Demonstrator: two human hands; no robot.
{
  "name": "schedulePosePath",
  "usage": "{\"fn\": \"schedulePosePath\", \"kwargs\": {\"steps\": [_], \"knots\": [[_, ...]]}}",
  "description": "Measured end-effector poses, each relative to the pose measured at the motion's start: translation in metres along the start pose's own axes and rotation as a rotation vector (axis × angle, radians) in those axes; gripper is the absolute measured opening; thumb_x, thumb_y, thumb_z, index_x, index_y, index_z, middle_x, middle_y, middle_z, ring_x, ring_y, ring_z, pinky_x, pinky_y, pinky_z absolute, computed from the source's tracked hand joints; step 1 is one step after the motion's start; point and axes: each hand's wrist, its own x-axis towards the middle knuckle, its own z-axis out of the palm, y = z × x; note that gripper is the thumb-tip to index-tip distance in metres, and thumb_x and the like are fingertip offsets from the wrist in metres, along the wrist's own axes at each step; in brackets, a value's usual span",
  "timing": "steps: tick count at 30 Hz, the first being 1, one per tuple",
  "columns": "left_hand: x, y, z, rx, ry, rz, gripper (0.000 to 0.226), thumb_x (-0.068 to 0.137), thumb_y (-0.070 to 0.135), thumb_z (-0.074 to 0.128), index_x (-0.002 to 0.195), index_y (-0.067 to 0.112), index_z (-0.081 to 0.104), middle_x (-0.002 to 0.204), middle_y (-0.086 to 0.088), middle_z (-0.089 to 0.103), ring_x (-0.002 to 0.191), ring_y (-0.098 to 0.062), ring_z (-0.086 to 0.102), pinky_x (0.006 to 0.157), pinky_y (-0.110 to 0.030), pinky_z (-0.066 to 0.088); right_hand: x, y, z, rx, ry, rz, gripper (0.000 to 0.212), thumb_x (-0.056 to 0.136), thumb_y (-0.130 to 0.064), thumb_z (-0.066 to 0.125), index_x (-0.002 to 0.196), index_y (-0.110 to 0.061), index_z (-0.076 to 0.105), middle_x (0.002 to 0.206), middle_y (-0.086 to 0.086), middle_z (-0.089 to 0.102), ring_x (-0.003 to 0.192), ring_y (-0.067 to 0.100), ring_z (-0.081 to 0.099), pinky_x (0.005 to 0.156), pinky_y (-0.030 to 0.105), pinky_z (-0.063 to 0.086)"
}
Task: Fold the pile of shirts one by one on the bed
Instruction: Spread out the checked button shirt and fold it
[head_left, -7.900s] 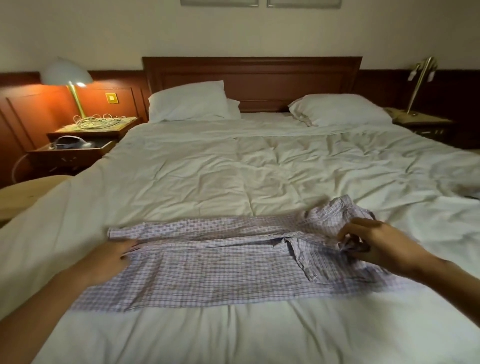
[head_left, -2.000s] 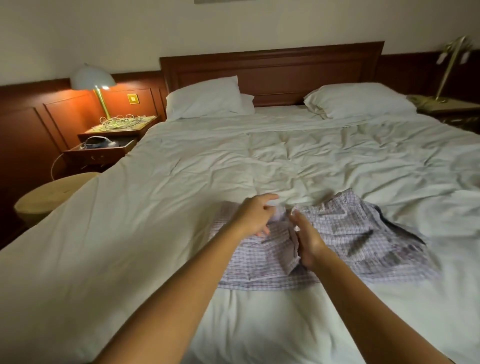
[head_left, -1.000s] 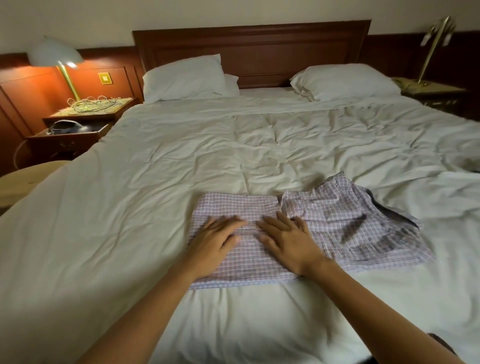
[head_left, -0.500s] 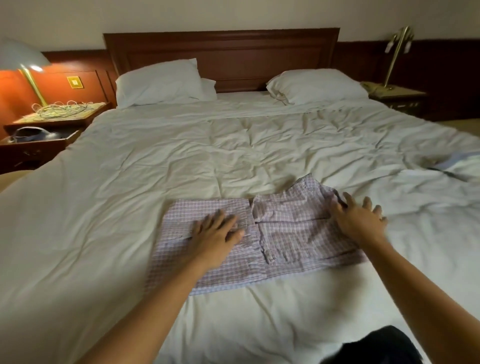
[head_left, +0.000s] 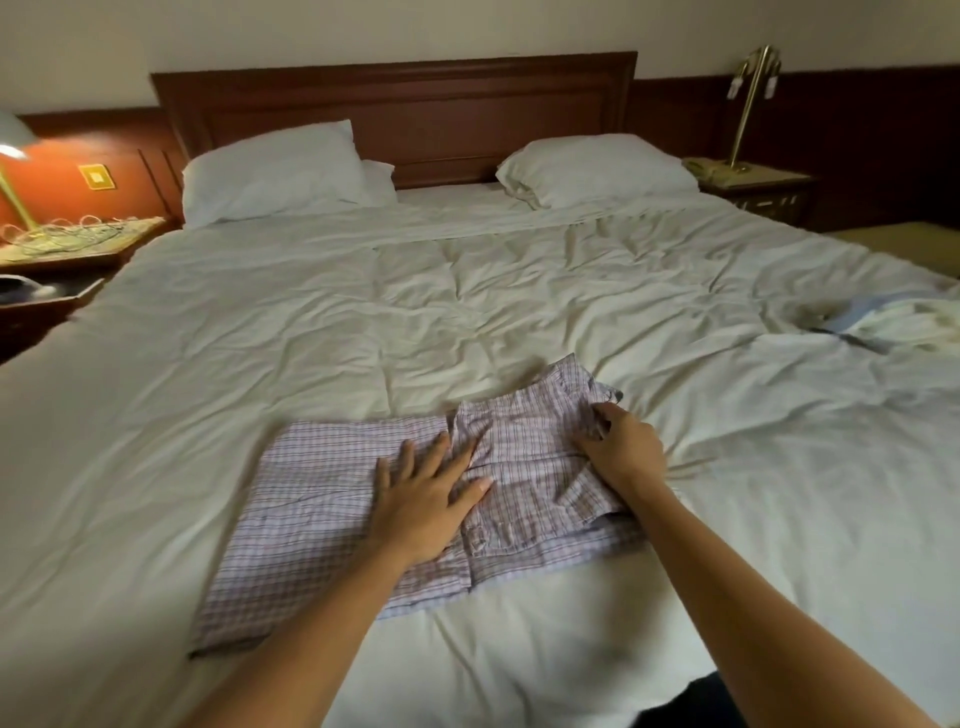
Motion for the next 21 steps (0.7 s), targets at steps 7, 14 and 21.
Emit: {"fn": "schedulePosePath", "kwargs": {"steps": [7,14,21], "knots": [[-0.013,-0.039,-0.023,-0.180,0.057,0.054,0.069,0.090,0.076,0.012,0.155,0.051,0.009,0.165,0.018,-0.004,0.154,-0.016,-0.010,0.123,-0.047,-0.009,-0.004,-0.027,-0.022,0.074,0.155,-0.141,0.037,0.087,-0.015,0.066,0.124,-0.019,0.066,0.114,0.012,0.071,0.105,0.035,0.064,0.082,0.035,0.048],[-0.063,-0.124,-0.079,-1.279,0.392,-0.256,0.039,0.107,0.033,0.039,0.129,0.010,0.062,0.128,-0.002,0.062,0.129,-0.021,0.054,0.109,-0.030,0.037,-0.047,-0.194,-0.010,-0.281,0.088,-0.510,0.031,0.094,-0.008,0.053,0.123,-0.018,0.059,0.112,0.015,0.066,0.100,0.037,0.063,0.069,0.034,0.042],[-0.106,-0.163,-0.095,-1.830,0.067,-0.462,0.064,0.094,0.069,0.040,0.119,0.014,0.064,0.109,-0.009,0.074,0.091,-0.025,0.073,0.073,-0.038,0.056,-0.106,-0.291,0.045,0.108,-0.761,-0.394,0.070,0.091,-0.054,0.058,0.153,-0.037,0.029,0.145,0.005,0.047,0.096,0.034,0.066,0.060,0.034,0.057]]}}
